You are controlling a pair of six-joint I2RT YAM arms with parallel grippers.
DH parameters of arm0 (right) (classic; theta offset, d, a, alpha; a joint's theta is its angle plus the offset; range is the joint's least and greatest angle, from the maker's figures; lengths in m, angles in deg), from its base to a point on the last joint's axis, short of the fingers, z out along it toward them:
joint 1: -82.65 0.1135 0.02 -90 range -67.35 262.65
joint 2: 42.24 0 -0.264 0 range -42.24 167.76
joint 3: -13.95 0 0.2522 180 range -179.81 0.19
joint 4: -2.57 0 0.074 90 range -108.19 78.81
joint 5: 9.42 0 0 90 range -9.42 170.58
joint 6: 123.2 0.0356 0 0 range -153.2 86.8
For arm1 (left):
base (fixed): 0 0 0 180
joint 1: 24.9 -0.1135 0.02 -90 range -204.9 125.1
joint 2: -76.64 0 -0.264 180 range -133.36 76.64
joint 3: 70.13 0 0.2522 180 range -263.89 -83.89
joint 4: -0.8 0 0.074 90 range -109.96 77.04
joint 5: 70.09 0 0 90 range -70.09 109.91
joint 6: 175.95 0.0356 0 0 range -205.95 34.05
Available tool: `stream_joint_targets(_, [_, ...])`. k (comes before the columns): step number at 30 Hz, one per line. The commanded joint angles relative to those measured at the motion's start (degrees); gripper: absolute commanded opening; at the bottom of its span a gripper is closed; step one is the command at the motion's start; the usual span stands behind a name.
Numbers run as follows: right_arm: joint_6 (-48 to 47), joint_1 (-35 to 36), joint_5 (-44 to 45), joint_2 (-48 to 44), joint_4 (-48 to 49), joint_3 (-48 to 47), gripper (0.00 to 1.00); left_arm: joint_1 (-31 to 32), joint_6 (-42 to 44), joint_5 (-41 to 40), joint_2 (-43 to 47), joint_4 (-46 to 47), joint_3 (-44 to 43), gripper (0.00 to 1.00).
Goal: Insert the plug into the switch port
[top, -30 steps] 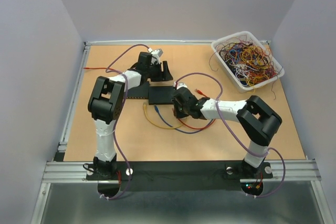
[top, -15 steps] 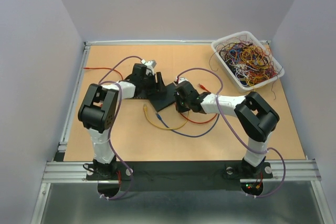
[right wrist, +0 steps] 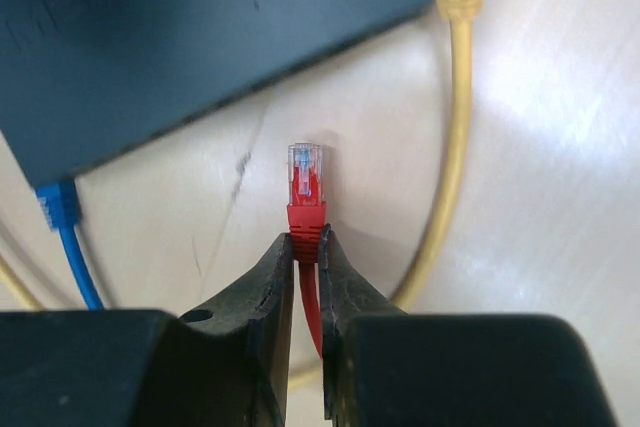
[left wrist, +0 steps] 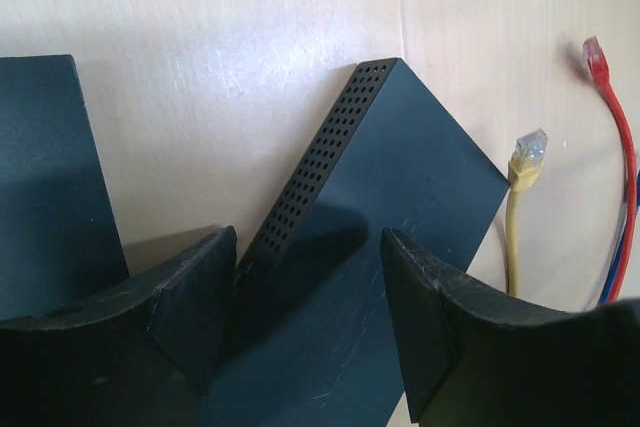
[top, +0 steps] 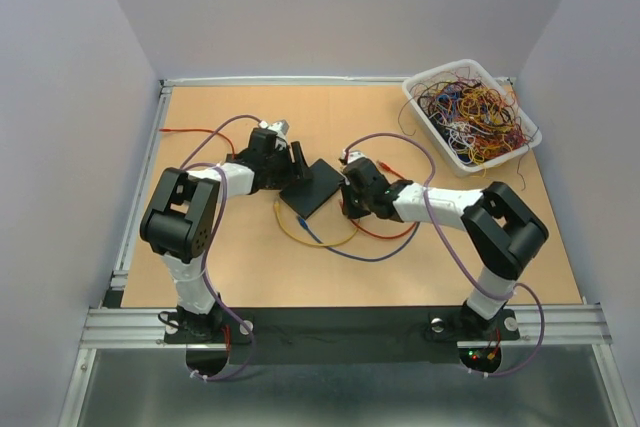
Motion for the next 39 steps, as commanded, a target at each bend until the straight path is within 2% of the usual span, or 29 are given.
stream_joint_targets(1, [0.6, -0.3, -1.5, -5.5, -0.3, 2.9, 0.0, 0.1, -1.2, -2.5, 2.4, 0.1, -0.7, 0.71])
stream_joint_targets(3, [0.6, -0.2, -2.5, -7.4, -0.6, 4.8, 0.0, 0.1, -1.1, -2.4, 4.9, 1.4, 0.6, 0.77])
stream_joint_targets(4, [0.8, -0.2, -2.7, -8.7, -0.8, 5.8, 0.01, 0.1, -0.6, -2.5, 6.0, 1.8, 1.0, 0.88])
stream_joint_targets(5, [0.8, -0.2, -2.8, -8.7, -0.9, 6.4, 0.01, 0.1, -0.5, -2.9, 7.4, 2.0, 1.3, 0.89])
stream_joint_targets(6, [1.0, -0.3, -3.4, -9.7, -0.9, 6.9, 0.0, 0.1, -0.5, -3.6, 8.7, 2.1, 1.8, 0.95])
stream_joint_targets(9, [1.0, -0.1, -4.0, -11.6, -0.9, 8.0, 0.0, 0.1, -0.2, -8.7, 17.4, 2.4, 3.2, 0.99])
stream_joint_targets(13, [0.0, 0.8, -3.8, -14.0, -0.6, 8.5, 0.0, -0.3, 1.8, -8.7, 26.5, 8.7, 6.3, 0.99])
stream_joint_targets(15, [-0.6, 1.7, -3.5, -15.0, -0.3, 8.5, 0.0, -1.5, -0.2, -10.7, 28.9, 7.7, 6.4, 0.99])
stream_joint_targets(16, [-1.2, 1.9, -3.4, -15.7, -0.1, 8.2, 0.0, -2.6, -0.1, -9.1, 28.6, 7.2, 5.5, 0.99])
stream_joint_targets(17, [-1.2, 2.2, -3.4, -16.0, -0.1, 8.1, 0.0, -5.1, 1.4, -2.7, 27.6, 5.1, 4.1, 0.99])
stream_joint_targets(19, [-1.5, 2.5, -3.4, -16.2, 0.0, 7.7, 0.0, -6.3, 4.0, 1.7, 23.6, -0.3, 0.0, 0.97])
stream_joint_targets(20, [-1.4, 2.5, -3.4, -16.2, 0.0, 7.4, 0.0, -6.4, 7.5, 2.0, 22.5, -5.1, -3.5, 0.93])
stream_joint_targets(21, [-1.3, 2.5, -3.4, -15.8, 0.0, 7.3, 0.01, -6.4, 8.8, 2.3, 22.0, -5.8, -4.0, 0.92])
stream_joint_targets(25, [-1.4, 2.8, -3.2, -13.3, 0.1, 6.2, 0.0, -6.4, 11.0, 4.3, 21.1, -5.1, -3.1, 0.92])
stream_joint_targets(28, [-1.6, 3.0, -2.7, -10.8, 0.2, 4.9, 0.0, -5.9, 12.3, 7.7, 16.1, -7.2, -6.4, 0.93])
stream_joint_targets(29, [-2.0, 3.1, -2.6, -10.4, 0.5, 4.7, 0.0, -5.5, 15.0, 8.6, 14.4, -11.1, -10.7, 0.93])
stream_joint_targets(30, [-2.2, 3.1, -2.1, -9.6, 0.8, 4.1, 0.01, -5.4, 16.3, 8.5, 11.6, -13.0, -12.5, 0.85])
stream_joint_targets(32, [-2.3, 3.2, -1.6, -8.9, 0.8, 3.1, 0.0, -5.3, 14.8, 5.7, 10.0, -13.4, -13.8, 0.8])
stream_joint_targets(34, [-2.6, 3.3, -1.4, -8.2, 0.8, 2.6, 0.0, -5.0, 13.6, 5.6, 8.6, -11.1, -11.3, 0.75])
stream_joint_targets(39, [-2.8, 3.4, -1.6, -8.7, 0.7, 2.7, 0.0, -0.6, 12.9, -2.9, 7.7, -13.4, -11.7, 0.75])
